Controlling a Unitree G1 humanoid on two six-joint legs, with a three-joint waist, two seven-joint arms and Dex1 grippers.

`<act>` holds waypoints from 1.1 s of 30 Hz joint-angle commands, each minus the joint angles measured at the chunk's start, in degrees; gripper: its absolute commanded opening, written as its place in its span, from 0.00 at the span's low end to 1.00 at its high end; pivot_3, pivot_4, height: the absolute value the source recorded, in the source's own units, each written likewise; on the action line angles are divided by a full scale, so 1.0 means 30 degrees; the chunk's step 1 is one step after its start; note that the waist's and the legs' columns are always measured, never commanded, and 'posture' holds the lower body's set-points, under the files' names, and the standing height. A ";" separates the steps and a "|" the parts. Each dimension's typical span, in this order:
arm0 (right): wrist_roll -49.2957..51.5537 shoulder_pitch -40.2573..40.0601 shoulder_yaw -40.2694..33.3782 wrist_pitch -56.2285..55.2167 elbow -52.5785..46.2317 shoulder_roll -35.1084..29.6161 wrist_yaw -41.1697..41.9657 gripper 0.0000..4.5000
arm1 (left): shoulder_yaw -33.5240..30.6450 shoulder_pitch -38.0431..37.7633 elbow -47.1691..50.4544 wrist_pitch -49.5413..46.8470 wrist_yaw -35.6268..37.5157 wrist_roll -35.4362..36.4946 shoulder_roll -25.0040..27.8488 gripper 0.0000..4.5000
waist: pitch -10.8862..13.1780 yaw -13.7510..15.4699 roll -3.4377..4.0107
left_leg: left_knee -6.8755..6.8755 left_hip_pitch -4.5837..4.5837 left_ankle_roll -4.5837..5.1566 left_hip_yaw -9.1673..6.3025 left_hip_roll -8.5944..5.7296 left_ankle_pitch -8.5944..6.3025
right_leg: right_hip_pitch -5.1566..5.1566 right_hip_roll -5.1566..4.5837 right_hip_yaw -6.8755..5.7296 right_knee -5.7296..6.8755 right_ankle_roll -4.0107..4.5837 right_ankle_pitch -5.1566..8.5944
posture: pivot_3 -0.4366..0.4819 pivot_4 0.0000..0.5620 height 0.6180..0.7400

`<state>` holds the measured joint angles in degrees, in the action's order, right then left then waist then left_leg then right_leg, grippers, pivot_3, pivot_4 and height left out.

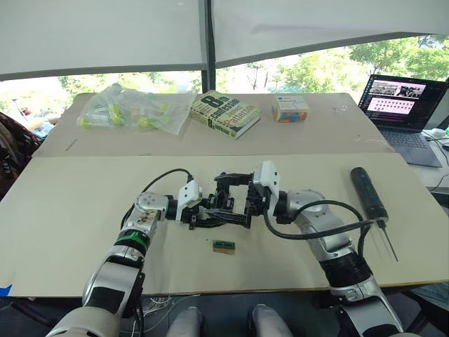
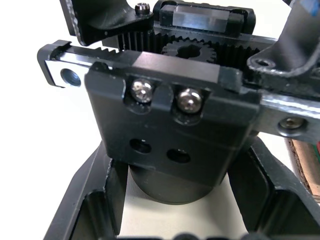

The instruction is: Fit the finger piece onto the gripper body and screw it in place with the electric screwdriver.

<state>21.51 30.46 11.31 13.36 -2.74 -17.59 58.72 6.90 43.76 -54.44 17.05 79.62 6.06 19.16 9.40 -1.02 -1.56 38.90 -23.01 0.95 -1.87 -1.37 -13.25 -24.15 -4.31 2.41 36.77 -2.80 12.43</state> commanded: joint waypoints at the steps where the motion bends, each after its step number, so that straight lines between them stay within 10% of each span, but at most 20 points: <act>1: 0.1048 0.0267 -0.1035 -0.0658 -0.1259 -0.0130 0.0363 0.99 | -0.0226 -0.0334 0.0368 -0.0448 -0.0285 0.0127 0.0035 0.52 | 0.0001 -0.0005 0.0001 | 0.0000 0.0000 0.0000 0.0000 -0.0001 0.0000 | 0.0000 -0.0002 0.0001 0.0000 0.0000 0.0000 | 0.48 0.27 1.00; 7: 0.2049 0.0304 -0.2461 -0.0016 -0.2710 -0.1167 0.0165 1.00 | -0.0616 -0.0686 0.1239 -0.0860 -0.0587 0.0600 0.0255 0.99 | 0.0005 -0.0011 0.0002 | 0.0000 -0.0008 0.0000 0.0000 0.0003 0.0000 | -0.0007 0.0000 0.0000 -0.0001 0.0000 0.0000 | 0.48 0.27 1.00; 21: 0.3513 -0.8092 -1.0866 0.2179 -0.8084 -0.5486 -0.3936 1.00 | -0.4352 -0.4731 0.9320 -0.2911 0.1149 0.5290 0.4321 0.99 | 0.0025 0.0282 -0.0008 | -0.0025 -0.0066 -0.0001 -0.0003 0.0024 -0.0003 | -0.0045 -0.0037 0.0002 -0.0051 0.0003 0.0001 | 0.48 0.27 1.00; 33: 0.2254 -2.1315 -1.9803 -0.2330 -0.6900 -0.2407 -0.4724 1.00 | -0.4693 -0.6638 1.8390 -0.8562 -0.0056 0.8974 0.5784 0.99 | -0.0001 0.0168 0.0065 | -0.0049 -0.0046 0.0037 0.0078 0.0107 -0.0034 | 0.0030 -0.0012 0.0034 -0.0208 -0.0017 0.0002 | 0.48 0.27 1.00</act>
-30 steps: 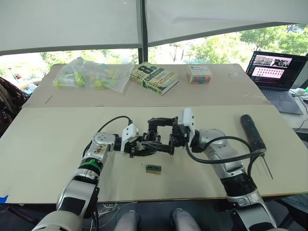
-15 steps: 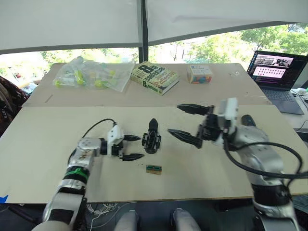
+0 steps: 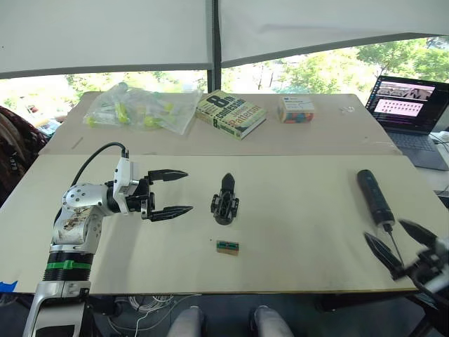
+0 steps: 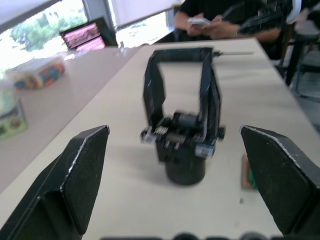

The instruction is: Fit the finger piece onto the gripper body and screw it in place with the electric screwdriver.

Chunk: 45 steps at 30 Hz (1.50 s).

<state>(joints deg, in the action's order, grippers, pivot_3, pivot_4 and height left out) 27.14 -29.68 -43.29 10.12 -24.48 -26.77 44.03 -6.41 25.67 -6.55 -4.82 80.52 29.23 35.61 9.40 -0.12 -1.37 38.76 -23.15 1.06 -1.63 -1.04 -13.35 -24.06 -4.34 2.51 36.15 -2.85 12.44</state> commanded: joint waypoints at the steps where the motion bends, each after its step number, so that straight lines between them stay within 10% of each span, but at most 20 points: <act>1: 0.0478 -0.1856 -0.1854 -0.1332 0.0555 0.0963 0.0101 1.00 | -0.0324 -0.0858 0.3138 -0.1781 -0.0655 0.1645 0.0291 0.99 | -0.0003 -0.0213 0.0005 | -0.0010 0.0006 0.0000 0.0009 0.0015 0.0000 | 0.0005 0.0008 0.0008 -0.0006 -0.0006 0.0011 | 0.48 0.27 1.00; 7: 0.2559 -0.1744 -0.2128 0.1751 0.0454 0.0352 -0.1725 1.00 | -0.0769 -0.1191 0.4407 -0.3015 -0.2250 0.2171 0.0386 0.99 | -0.0010 -0.0477 0.0024 | -0.0018 0.0068 -0.0003 0.0073 0.0068 -0.0001 | 0.0012 0.0004 0.0036 -0.0002 -0.0045 0.0092 | 0.48 0.27 1.00; 14: 0.3722 0.4366 -0.0472 0.8501 0.4340 -0.6538 -0.2860 1.00 | -0.0589 -0.0847 0.5093 -0.4352 -0.2321 0.2929 0.0858 0.99 | -0.0001 -0.0513 0.0019 | -0.0014 0.0080 0.0003 0.0127 0.0033 0.0001 | 0.0021 0.0007 0.0046 -0.0004 -0.0094 0.0058 | 0.48 0.27 1.00; 19: 0.1902 1.1573 0.5085 1.1078 0.9482 -1.0288 -0.2170 1.00 | -0.0430 -0.0845 0.5900 -0.4699 -0.3023 0.2946 0.0724 0.99 | 0.0015 -0.0403 0.0005 | -0.0005 0.0062 0.0010 0.0145 0.0006 0.0001 | 0.0011 0.0016 0.0053 -0.0025 -0.0028 -0.0016 | 0.48 0.27 1.00; 26: -0.1950 1.9493 1.0597 1.0467 1.7505 -0.9881 -0.2024 1.00 | -0.0736 -0.1810 0.7139 -0.5353 -0.3508 0.3384 0.1070 0.99 | 0.0023 -0.0247 0.0005 | 0.0008 -0.0017 0.0027 0.0255 -0.0009 -0.0008 | -0.0034 0.0010 0.0034 -0.0052 -0.0015 -0.0032 | 0.48 0.27 1.00; 36: -0.5437 2.3991 1.3904 1.0027 2.4057 -0.9326 0.0097 1.00 | -0.0988 -0.2462 0.7736 -0.5553 -0.3788 0.3591 0.1388 0.99 | 0.0025 -0.0255 0.0010 | 0.0003 -0.0037 0.0067 0.0253 -0.0022 -0.0033 | -0.0035 -0.0014 0.0031 -0.0081 -0.0028 -0.0039 | 0.48 0.27 1.00; 45: -0.4402 2.3376 1.2408 1.0484 2.2242 -0.9423 0.1841 0.44 | -0.0951 -0.2601 0.7381 -0.5368 -0.3429 0.3542 0.1498 1.00 | 0.0029 -0.0301 0.0021 | 0.0004 -0.0019 0.0066 0.0151 -0.0016 -0.0034 | -0.0033 -0.0003 0.0033 -0.0064 -0.0024 -0.0043 | 0.48 0.27 1.00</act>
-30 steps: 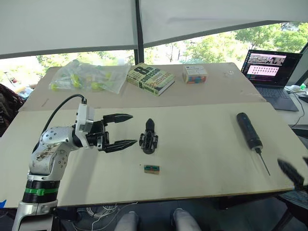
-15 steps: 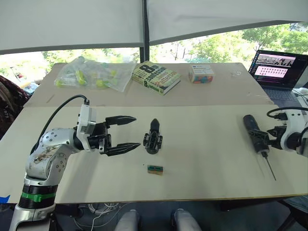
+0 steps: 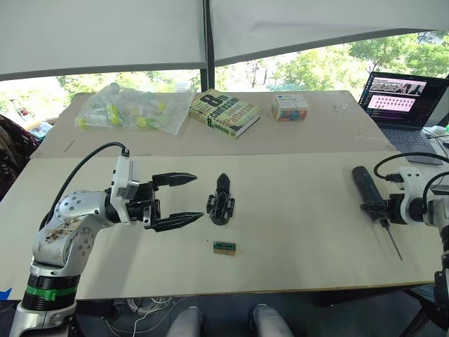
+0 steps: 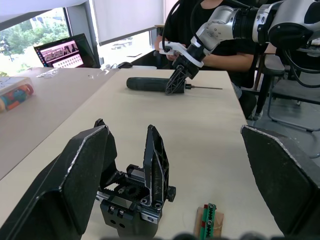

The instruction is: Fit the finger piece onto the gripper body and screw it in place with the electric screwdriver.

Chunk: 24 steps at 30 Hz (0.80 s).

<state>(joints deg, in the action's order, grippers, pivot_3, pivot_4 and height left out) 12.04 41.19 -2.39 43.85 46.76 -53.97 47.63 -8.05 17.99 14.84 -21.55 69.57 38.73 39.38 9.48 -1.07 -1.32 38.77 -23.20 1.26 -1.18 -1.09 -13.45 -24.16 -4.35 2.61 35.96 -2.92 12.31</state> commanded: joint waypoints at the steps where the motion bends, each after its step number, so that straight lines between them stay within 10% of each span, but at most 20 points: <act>1: 0.0939 -0.0517 -0.1564 -0.0797 -0.2134 -0.0454 0.0987 0.44 | -0.0387 -0.0062 0.0167 0.0273 0.0313 0.0352 0.0236 1.00 | 0.0005 0.0020 0.0008 | 0.0000 -0.0001 0.0000 -0.0005 -0.0004 0.0000 | -0.0003 -0.0002 0.0001 0.0006 0.0000 0.0000 | 0.48 0.27 1.00; 12: 0.5782 -0.6154 -0.3489 0.7160 -1.9812 -0.0881 0.1276 0.44 | -0.0084 -0.1306 -0.2350 0.3246 0.3064 -0.1406 0.1028 1.00 | 0.0083 -0.0012 0.0153 | -0.0009 -0.0002 0.0001 -0.0037 0.0021 -0.0001 | -0.0042 0.0013 -0.0005 0.0056 0.0005 0.0005 | 0.48 0.27 1.00; 24: 0.5015 -0.8936 0.0010 0.6201 -2.4063 0.1073 -0.1215 0.44 | -0.0008 -0.2752 -0.2710 0.4396 0.2716 -0.1947 0.0458 1.00 | 0.0096 0.0159 0.0119 | 0.0029 -0.0045 0.0006 -0.0037 0.0002 -0.0005 | -0.0037 -0.0027 -0.0014 0.0003 -0.0018 -0.0003 | 0.48 0.27 1.00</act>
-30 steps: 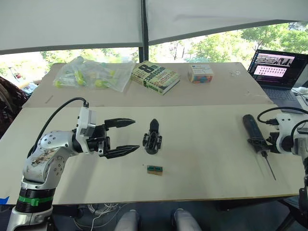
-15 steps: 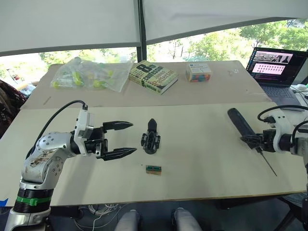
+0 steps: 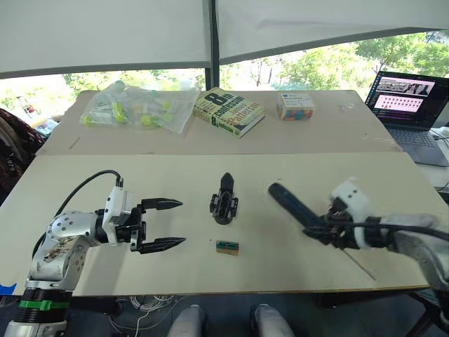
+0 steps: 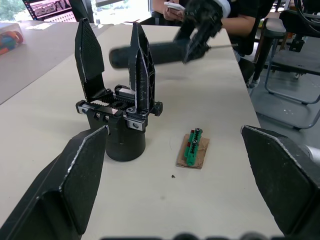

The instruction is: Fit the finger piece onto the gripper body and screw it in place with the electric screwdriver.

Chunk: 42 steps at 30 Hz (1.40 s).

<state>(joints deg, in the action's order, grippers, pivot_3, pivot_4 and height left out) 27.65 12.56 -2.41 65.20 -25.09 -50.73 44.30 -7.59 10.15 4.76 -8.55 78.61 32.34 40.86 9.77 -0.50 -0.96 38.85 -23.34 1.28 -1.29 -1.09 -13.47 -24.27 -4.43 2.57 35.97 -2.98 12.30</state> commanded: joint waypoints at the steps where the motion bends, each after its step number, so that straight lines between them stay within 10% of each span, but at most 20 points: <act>1: -0.0175 0.0698 0.0226 -0.0912 0.0021 -0.0007 -0.0065 0.44 | -0.0150 -0.0178 0.0703 0.0026 -0.0353 0.0204 -0.0041 1.00 | 0.0000 -0.0068 -0.0001 | 0.0001 0.0001 0.0000 -0.0001 0.0004 0.0000 | 0.0000 0.0002 -0.0002 0.0000 0.0001 0.0000 | 0.48 0.27 1.00; 7: -0.0437 0.1623 0.1277 -0.0954 0.1770 0.0263 -0.0012 0.44 | 0.0021 -0.0572 0.1703 -0.0440 -0.0948 0.0413 -0.0133 1.00 | 0.0000 -0.0138 -0.0003 | -0.0002 0.0019 0.0000 0.0002 0.0014 0.0000 | 0.0003 0.0012 -0.0002 0.0007 0.0007 -0.0003 | 0.48 0.27 1.00; 14: -0.0047 0.2670 0.1608 -0.0603 0.1284 -0.0399 0.1031 0.99 | -0.0081 -0.1116 0.2349 -0.0719 -0.1514 0.0528 -0.0200 1.00 | -0.0002 -0.0130 -0.0008 | -0.0003 0.0021 0.0000 0.0002 0.0012 0.0000 | 0.0005 0.0010 -0.0003 0.0008 0.0007 -0.0003 | 0.48 0.27 1.00; 28: 0.1541 1.0586 0.8278 0.7623 0.0090 -0.5203 0.2633 0.99 | 0.0557 -0.0882 0.2327 -0.1545 -0.1637 0.0694 -0.0347 1.00 | -0.0001 -0.0094 -0.0007 | -0.0008 0.0014 -0.0001 0.0001 0.0015 -0.0002 | -0.0018 -0.0005 -0.0028 -0.0002 0.0031 0.0005 | 0.48 0.27 1.00; 42: 0.1346 1.3071 1.1831 0.9101 0.2598 -0.3171 0.0667 0.99 | 0.1036 -0.1841 0.3323 -0.1322 -0.2054 0.0616 -0.0640 1.00 | -0.0001 -0.0109 -0.0022 | -0.0010 0.0002 -0.0001 0.0005 0.0015 -0.0003 | -0.0033 -0.0016 -0.0030 -0.0006 0.0037 -0.0001 | 0.48 0.27 1.00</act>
<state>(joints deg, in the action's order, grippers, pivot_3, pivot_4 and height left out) 31.72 50.80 33.42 91.84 -17.20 -60.20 46.97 -4.50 4.50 12.66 -13.01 72.62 33.81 38.97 9.76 -0.82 -1.03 38.83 -23.34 1.28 -1.28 -1.05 -13.48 -24.37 -4.49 2.48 35.95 -2.87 12.30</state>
